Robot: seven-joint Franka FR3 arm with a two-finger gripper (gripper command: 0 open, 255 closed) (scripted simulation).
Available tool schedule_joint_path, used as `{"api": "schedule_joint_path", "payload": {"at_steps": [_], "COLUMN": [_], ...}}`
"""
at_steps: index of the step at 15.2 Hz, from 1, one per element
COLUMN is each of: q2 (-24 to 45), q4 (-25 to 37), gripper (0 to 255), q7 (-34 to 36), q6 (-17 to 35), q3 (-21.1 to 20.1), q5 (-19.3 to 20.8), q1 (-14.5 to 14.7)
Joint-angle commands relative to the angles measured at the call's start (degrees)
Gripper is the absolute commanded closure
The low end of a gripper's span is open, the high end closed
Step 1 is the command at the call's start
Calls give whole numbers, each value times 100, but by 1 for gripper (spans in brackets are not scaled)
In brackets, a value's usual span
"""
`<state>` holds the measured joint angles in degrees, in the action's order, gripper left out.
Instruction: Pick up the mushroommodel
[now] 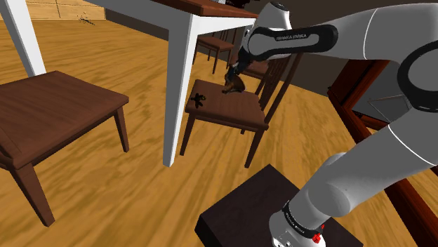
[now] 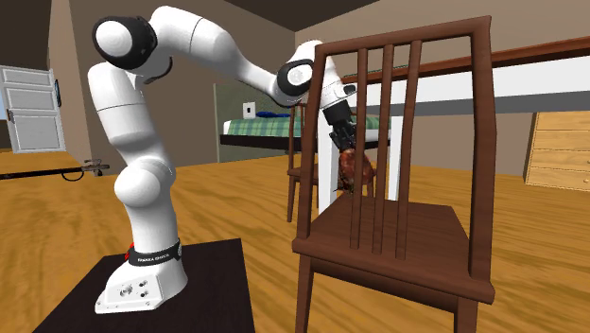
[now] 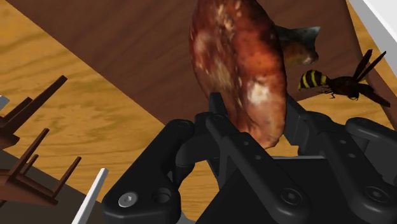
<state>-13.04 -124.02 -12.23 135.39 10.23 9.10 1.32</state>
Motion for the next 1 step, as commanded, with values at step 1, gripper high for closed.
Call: {"api": "schedule_joint_path", "payload": {"at_steps": [1], "q2": [-3], "q4": [47], "gripper": [255], "q7": [-7], "q6": [-48], "q3": [-1], "q5": [-6], "q1": [2]}}
